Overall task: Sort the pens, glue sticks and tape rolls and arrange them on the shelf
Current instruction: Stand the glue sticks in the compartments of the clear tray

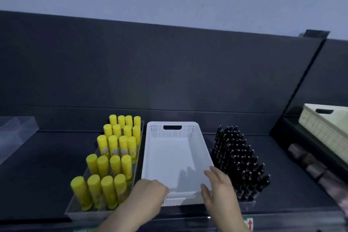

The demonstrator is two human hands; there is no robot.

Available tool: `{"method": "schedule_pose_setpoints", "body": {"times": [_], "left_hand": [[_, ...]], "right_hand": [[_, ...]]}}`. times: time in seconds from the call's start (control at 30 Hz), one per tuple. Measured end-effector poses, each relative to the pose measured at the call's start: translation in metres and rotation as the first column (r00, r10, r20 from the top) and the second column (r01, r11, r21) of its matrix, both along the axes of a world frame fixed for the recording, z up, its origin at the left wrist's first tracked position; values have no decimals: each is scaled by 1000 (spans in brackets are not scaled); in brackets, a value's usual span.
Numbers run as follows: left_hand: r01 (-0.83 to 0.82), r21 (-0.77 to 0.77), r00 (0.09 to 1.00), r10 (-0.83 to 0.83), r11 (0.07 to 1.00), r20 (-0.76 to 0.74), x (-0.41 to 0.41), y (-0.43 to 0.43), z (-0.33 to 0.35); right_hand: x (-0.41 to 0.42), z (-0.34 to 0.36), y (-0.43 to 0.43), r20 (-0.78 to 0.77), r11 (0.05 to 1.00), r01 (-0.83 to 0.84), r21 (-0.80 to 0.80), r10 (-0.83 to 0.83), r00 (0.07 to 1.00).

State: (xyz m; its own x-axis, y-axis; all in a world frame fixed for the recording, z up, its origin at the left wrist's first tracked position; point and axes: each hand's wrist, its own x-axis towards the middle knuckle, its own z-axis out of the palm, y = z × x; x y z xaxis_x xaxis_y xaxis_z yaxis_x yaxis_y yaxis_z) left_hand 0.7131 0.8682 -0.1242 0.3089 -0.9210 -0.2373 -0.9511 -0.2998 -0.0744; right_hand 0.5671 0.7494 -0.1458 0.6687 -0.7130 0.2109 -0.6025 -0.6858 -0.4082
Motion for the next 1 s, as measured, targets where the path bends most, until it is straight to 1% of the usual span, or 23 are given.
{"method": "schedule_pose_setpoints", "body": {"times": [0.1,0.13,0.17,0.23,0.27,0.33,0.37,0.43,0.5,0.57,0.63,0.7,0.73,0.77,0.8,0.83,0.87,0.9,0.93,0.97,1.0], "left_hand": [[1,45,1000,-1,999,0,-8,6,5],[-6,69,1000,5,998,17,-12,9,10],[-14,79,999,11,997,40,-16,12,13],[-27,45,998,24,999,58,-25,18,24],[-14,-12,997,15,1000,73,-28,23,30],[72,-221,990,-44,973,131,-32,36,44],[124,-257,986,-89,958,144,-34,44,55],[216,-396,969,-145,892,202,-35,54,66],[320,-476,932,-184,819,311,-44,57,84],[473,-568,876,-294,674,381,-54,55,99],[526,-654,849,-375,543,371,-66,45,109],[498,-739,828,-504,455,248,-84,30,113],[428,-797,812,-568,427,132,-96,23,115],[316,-854,795,-607,414,0,-109,14,116],[165,-890,774,-615,425,-150,-125,5,118],[-13,-896,745,-594,443,-305,-141,-3,121],[-192,-867,694,-562,459,-451,-161,-12,128],[-344,-813,613,-544,469,-573,-181,-22,132],[-454,-745,499,-552,490,-667,-201,-35,135],[-515,-666,368,-563,539,-740,-219,-50,136],[-527,-600,255,-561,602,-787,-235,-65,136]], "right_hand": [[-1,7,9,11,995,3,102,-4,1000],[-5,10,13,44,991,10,130,-16,999],[-8,15,15,86,991,22,131,-33,996],[-16,29,21,157,992,38,124,-57,986],[-21,38,26,190,992,45,122,-67,979],[-33,55,34,264,990,75,119,-104,959],[-41,66,39,311,988,101,116,-133,941],[-50,87,47,385,984,141,113,-174,906],[-66,106,53,447,971,181,158,-234,864],[-85,116,53,472,965,216,147,-260,842],[-110,121,51,521,946,295,136,-322,791],[-138,121,48,573,915,368,167,-394,719],[-152,121,45,595,898,398,187,-426,681],[-168,119,40,612,883,425,197,-450,650],[-184,119,34,618,870,450,204,-471,630],[-200,117,27,613,857,471,208,-489,620],[-216,116,20,605,845,490,213,-508,613],[-232,116,11,602,835,507,213,-521,605],[-249,117,3,607,825,524,214,-532,590],[-267,120,-7,622,816,537,212,-537,571],[-286,122,-17,636,811,546,210,-537,554]]}}
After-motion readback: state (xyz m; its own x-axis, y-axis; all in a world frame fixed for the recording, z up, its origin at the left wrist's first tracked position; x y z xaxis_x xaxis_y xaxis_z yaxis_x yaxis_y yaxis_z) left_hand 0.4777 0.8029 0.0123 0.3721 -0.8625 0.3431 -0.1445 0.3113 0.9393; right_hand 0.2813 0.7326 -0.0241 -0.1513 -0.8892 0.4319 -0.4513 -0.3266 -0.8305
